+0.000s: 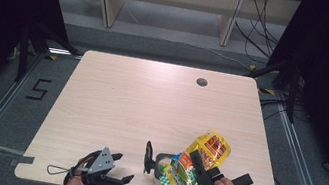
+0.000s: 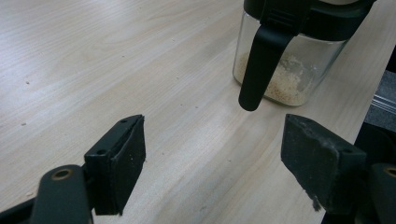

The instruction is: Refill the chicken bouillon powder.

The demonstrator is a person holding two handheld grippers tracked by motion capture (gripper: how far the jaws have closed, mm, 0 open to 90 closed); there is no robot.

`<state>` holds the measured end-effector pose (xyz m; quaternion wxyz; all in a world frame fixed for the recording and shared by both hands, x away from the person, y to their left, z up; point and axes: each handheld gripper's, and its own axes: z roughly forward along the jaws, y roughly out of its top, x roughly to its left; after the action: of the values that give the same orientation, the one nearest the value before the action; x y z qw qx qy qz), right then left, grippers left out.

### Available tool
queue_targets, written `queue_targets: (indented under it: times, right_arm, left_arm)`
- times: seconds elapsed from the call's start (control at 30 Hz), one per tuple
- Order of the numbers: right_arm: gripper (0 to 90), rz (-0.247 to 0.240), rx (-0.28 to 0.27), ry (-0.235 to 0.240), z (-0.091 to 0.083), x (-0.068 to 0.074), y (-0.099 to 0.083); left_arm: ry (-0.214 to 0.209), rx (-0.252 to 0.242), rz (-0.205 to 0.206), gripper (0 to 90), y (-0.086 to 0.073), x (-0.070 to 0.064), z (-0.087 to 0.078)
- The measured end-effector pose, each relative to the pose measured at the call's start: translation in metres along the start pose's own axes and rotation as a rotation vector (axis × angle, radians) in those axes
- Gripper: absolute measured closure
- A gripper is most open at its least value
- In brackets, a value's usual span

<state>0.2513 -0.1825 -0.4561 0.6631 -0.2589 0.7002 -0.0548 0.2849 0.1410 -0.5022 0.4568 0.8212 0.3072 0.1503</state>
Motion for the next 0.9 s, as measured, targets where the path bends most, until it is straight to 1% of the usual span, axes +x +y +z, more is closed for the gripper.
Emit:
queue_targets:
  times: [0.03,0.07,0.1,0.13,0.17,0.2,0.23,0.27,0.3,0.33,0.37,0.43,0.47,0.5,0.53,0.57,0.6,0.63,0.67,0.7,0.73,0.77,0.8,0.83,0.87,0.9]
  right_arm:
    - [49.3,0.009,0.004,0.034,0.0001,-0.0007,0.0005]
    - [49.5,0.011,0.002,-0.002,-0.0006,0.0002,0.0002]
    - [49.5,-0.027,-0.022,0.004,0.0012,-0.0026,0.0000]
    - [49.5,-0.072,-0.044,0.004,0.0027,-0.0056,0.0003]
    - [49.5,0.011,0.001,0.001,-0.0006,0.0004,-0.0002]
    - [49.6,-0.001,-0.001,0.036,0.0005,-0.0014,0.0000]
    - [49.5,0.000,-0.004,0.000,0.0001,-0.0004,-0.0003]
    - [49.6,0.003,-0.002,0.001,0.0002,-0.0001,-0.0009]
    - [49.6,0.007,0.004,-0.003,0.0002,0.0003,-0.0016]
    - [49.6,0.010,0.007,-0.003,0.0003,0.0003,-0.0025]
    - [49.6,0.002,0.007,0.002,0.0007,-0.0005,-0.0036]
    - [49.6,-0.069,-0.024,0.004,0.0036,-0.0053,-0.0043]
    - [49.6,-0.036,-0.006,-0.004,0.0020,-0.0032,-0.0050]
    - [49.6,-0.005,0.008,-0.002,0.0007,-0.0012,-0.0051]
    - [49.6,0.001,0.010,0.001,0.0004,-0.0007,-0.0050]
    - [49.6,0.008,0.014,0.003,0.0001,-0.0001,-0.0048]
    - [49.6,-0.010,0.006,0.012,0.0011,-0.0009,-0.0045]
    - [49.6,0.022,0.025,0.004,-0.0005,0.0013,-0.0047]
    - [49.6,0.009,0.018,0.001,0.0001,0.0004,-0.0050]
    - [49.6,-0.001,0.016,0.001,0.0003,-0.0004,-0.0057]
    - [49.6,0.006,0.024,0.005,0.0002,-0.0002,-0.0064]
    - [49.6,0.000,0.025,0.008,0.0005,-0.0007,-0.0071]
    - [49.6,-0.004,0.029,0.038,0.0008,-0.0022,-0.0077]
    - [49.6,-0.016,0.017,0.003,0.0009,-0.0025,-0.0084]
    - [49.6,-0.002,0.024,0.018,0.0005,-0.0023,-0.0088]
    - [49.6,-0.006,0.023,0.035,0.0007,-0.0031,-0.0090]
  left_arm:
    - [-0.003,-0.004,0.005,22.1,0.0001,-0.0001,0.0000]
    - [0.004,0.009,0.023,22.2,0.0006,0.0012,-0.0011]
    - [0.003,-0.002,0.005,22.1,0.0007,0.0006,-0.0002]
    - [0.007,0.013,0.020,22.2,0.0009,0.0018,-0.0009]
    - [0.000,-0.004,0.000,22.2,0.0003,-0.0002,0.0002]
    - [-0.003,-0.008,0.002,22.2,0.0002,-0.0003,0.0003]
    - [-0.001,0.000,0.011,22.2,0.0003,0.0003,-0.0005]
    - [-0.006,-0.008,0.014,22.2,0.0009,0.0006,-0.0005]
    - [0.000,-0.010,-0.015,22.2,0.0006,-0.0009,-0.0004]
    - [0.002,-0.009,-0.002,22.2,0.0008,-0.0002,-0.0005]
    - [-0.002,-0.009,-0.007,22.2,0.0003,-0.0004,-0.0004]
    - [-0.005,-0.014,-0.008,22.2,0.0002,-0.0004,0.0000]
    - [0.000,-0.011,-0.012,22.2,0.0006,-0.0008,-0.0004]
    - [0.003,-0.005,-0.009,22.2,0.0007,-0.0003,-0.0002]
    - [0.008,0.013,0.020,22.2,0.0007,0.0017,-0.0011]
    - [0.006,0.007,0.012,22.3,0.0003,0.0007,-0.0010]
    - [-0.007,-0.006,0.022,22.3,0.0007,0.0008,-0.0006]
    - [-0.008,-0.013,0.022,22.3,0.0010,0.0011,-0.0003]
    - [-0.005,-0.020,-0.016,22.3,0.0005,-0.0006,0.0004]
    - [0.001,-0.010,-0.008,22.2,0.0008,-0.0004,-0.0004]
    - [-0.001,-0.009,0.001,22.3,0.0005,0.0001,-0.0004]
    - [-0.003,-0.008,-0.001,22.3,0.0002,-0.0002,-0.0005]
    - [-0.005,-0.009,-0.007,22.2,0.0002,-0.0004,-0.0005]
    - [0.000,-0.010,-0.007,22.2,0.0007,-0.0003,-0.0004]
    - [0.007,0.001,0.010,22.2,0.0010,0.0011,-0.0007]
    - [0.007,0.011,0.018,22.2,0.0007,0.0018,-0.0009]
